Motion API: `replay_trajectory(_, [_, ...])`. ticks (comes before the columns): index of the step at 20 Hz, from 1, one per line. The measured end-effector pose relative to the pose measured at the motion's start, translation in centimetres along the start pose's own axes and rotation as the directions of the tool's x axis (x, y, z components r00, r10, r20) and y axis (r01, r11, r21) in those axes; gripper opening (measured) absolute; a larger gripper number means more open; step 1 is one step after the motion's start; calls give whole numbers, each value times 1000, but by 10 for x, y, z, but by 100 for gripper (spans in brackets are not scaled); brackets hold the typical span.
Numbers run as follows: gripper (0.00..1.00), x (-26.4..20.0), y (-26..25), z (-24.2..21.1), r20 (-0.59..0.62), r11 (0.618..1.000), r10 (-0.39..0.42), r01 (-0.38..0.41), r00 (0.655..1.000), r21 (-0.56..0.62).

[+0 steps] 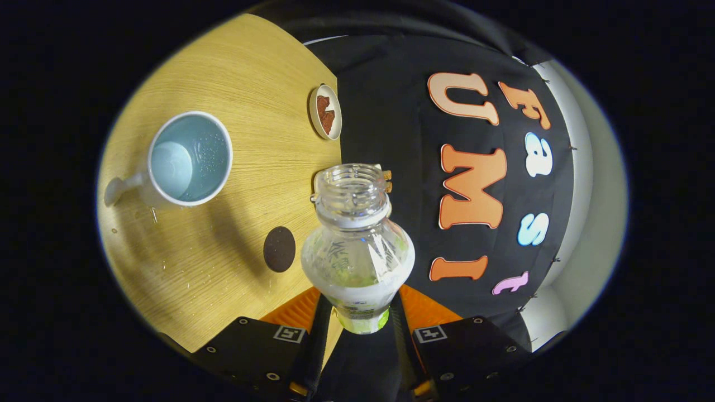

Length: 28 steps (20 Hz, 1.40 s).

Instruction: Take the bottle from table, then pour the juice into the cup, finally place the bottle on the coaster

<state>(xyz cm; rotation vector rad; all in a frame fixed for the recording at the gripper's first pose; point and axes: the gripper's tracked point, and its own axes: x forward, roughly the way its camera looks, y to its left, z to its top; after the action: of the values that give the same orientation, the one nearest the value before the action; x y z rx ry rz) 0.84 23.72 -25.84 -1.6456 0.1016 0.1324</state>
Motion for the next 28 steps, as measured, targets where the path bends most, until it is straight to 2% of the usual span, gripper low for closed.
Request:
replay_trajectory(9, [56, 2, -1, 9, 27, 992, -23, 26, 999, -123])
replay_trajectory(28, [56, 3, 5, 14, 61, 968, -21, 35, 998, -249])
